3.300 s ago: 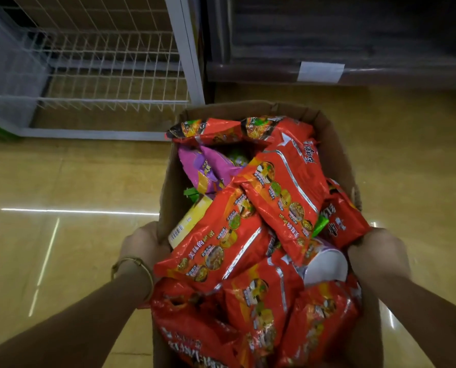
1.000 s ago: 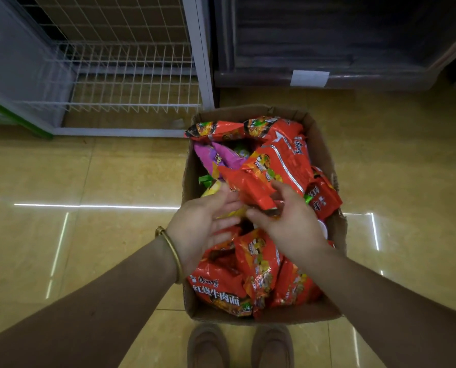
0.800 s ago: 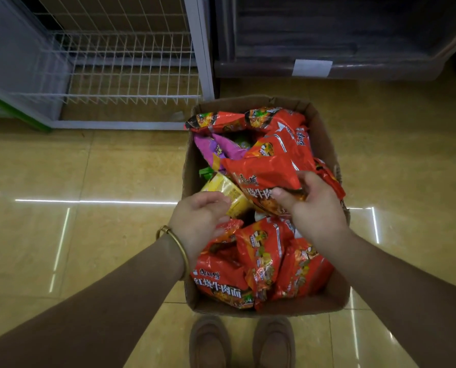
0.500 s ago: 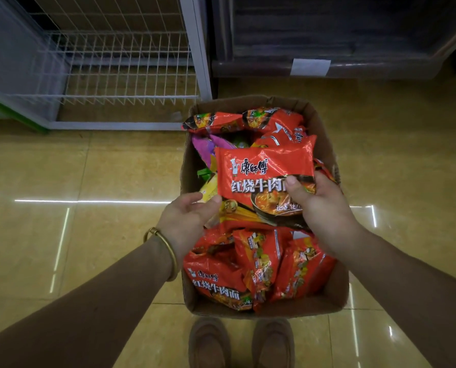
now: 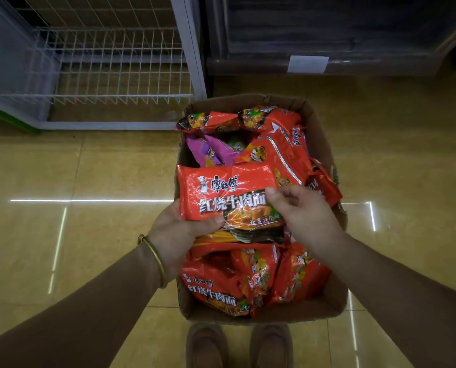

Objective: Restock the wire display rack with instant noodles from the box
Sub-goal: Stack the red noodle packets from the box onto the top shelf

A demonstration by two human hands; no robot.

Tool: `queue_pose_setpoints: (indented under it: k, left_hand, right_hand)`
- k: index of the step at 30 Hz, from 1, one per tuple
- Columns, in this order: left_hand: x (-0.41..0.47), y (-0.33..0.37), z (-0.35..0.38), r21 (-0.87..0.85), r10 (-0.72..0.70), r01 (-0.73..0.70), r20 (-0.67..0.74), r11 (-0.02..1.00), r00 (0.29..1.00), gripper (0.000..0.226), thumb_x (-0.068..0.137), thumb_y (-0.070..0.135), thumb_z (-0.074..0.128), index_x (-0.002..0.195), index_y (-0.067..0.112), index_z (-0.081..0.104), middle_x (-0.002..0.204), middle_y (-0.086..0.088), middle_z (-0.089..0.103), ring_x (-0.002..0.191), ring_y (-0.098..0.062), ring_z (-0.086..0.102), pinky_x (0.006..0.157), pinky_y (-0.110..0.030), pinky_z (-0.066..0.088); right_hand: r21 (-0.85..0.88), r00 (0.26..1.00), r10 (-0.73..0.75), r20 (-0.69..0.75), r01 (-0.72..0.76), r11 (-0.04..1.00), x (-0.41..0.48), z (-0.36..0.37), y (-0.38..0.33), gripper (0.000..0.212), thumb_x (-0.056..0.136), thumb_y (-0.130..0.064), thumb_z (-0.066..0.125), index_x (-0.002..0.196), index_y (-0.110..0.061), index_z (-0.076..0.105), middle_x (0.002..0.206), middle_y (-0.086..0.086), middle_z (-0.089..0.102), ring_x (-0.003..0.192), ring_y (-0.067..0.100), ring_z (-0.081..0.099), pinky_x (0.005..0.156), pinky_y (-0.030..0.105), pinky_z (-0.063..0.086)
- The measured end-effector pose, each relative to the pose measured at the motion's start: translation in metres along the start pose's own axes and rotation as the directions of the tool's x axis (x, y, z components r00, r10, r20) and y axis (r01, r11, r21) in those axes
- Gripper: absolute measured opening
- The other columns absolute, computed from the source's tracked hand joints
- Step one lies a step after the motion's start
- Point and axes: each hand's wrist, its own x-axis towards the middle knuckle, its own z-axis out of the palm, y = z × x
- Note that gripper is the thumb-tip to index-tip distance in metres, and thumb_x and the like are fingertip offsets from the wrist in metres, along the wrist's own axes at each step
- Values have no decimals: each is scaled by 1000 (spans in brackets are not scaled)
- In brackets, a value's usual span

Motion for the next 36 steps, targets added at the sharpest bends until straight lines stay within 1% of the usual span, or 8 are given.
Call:
queue_pose_setpoints:
  k: [3, 6, 12, 19, 22, 27, 32, 36]
  left_hand:
    - [-1, 1, -14, -3, 25, -25, -69, 1000, 997, 53, 69, 5, 80, 118, 16, 66, 106, -9, 75, 96, -30, 73, 82, -44, 57]
    - [-2, 7, -32, -6, 57, -58, -146, 998, 988, 48, 72, 5, 78, 116, 17, 65, 103, -7, 76, 92, -28, 74, 78, -41, 57]
    - [5, 9, -44, -43, 78, -86, -155, 995, 985, 47, 74, 3, 76, 118, 16, 65, 104, -7, 76, 92, -28, 74, 76, -40, 57]
    - [10, -3, -39, -25, 82, -88, -174, 996, 981, 46, 74, 8, 79, 116, 19, 65, 102, -4, 76, 90, -25, 74, 76, -42, 58]
    - [7, -3, -40, -34, 82, -91, -208, 995, 975, 44, 74, 7, 79, 114, 20, 66, 100, -3, 77, 88, -24, 75, 73, -40, 58]
    - [2, 4, -37, -22, 89, -97, -249, 995, 965, 41, 74, 6, 81, 109, 22, 66, 95, -1, 77, 84, -23, 75, 70, -38, 58]
    - [1, 4, -30, 1, 99, -102, -250, 995, 963, 41, 73, 5, 81, 109, 20, 66, 95, -2, 77, 85, -25, 75, 72, -39, 58]
    - [4, -4, -27, 23, 104, -102, -264, 995, 959, 43, 73, 7, 81, 112, 18, 66, 96, -3, 77, 86, -27, 74, 73, -42, 59]
  right_hand:
    - [-241, 990, -45, -130, 13, 970, 7, -1, -2, 38, 103, -42, 45, 131, -21, 58, 124, 0, 64, 115, 18, 58, 96, 35, 46]
    - [-432, 991, -119, -57, 83, 898, 17, 3, -5, 59, 99, -29, 56, 152, -15, 32, 147, 6, 43, 132, 23, 46, 105, 35, 40]
    - [-624, 1000, -31, 3, 26, 781, 44, 28, -15, 111, 85, -54, 70, 157, -19, -8, 165, 11, 1, 151, 34, 11, 118, 47, 25]
    - [-621, 988, -92, -123, -4, 784, 54, 22, -7, 86, 92, -30, 66, 157, -16, 11, 161, 8, 22, 143, 34, 32, 111, 45, 35]
    - [-536, 979, -156, -133, 61, 842, 50, 12, -13, 67, 92, -21, 62, 151, -15, 32, 148, 11, 45, 133, 33, 47, 107, 42, 44]
    - [-152, 980, -139, -144, 117, 981, 31, -17, -33, 31, 90, -18, 62, 117, -34, 65, 83, -10, 66, 73, 12, 64, 68, 20, 53]
    - [434, 996, 87, -22, -69, 898, 29, -37, -18, 48, 78, -21, 78, 123, -26, 62, 105, 2, 75, 89, 29, 74, 83, 50, 59]
    - [547, 969, 212, 126, -246, 800, 25, -42, 10, 40, 83, -21, 76, 121, -16, 65, 107, 10, 76, 91, 32, 74, 86, 50, 58]
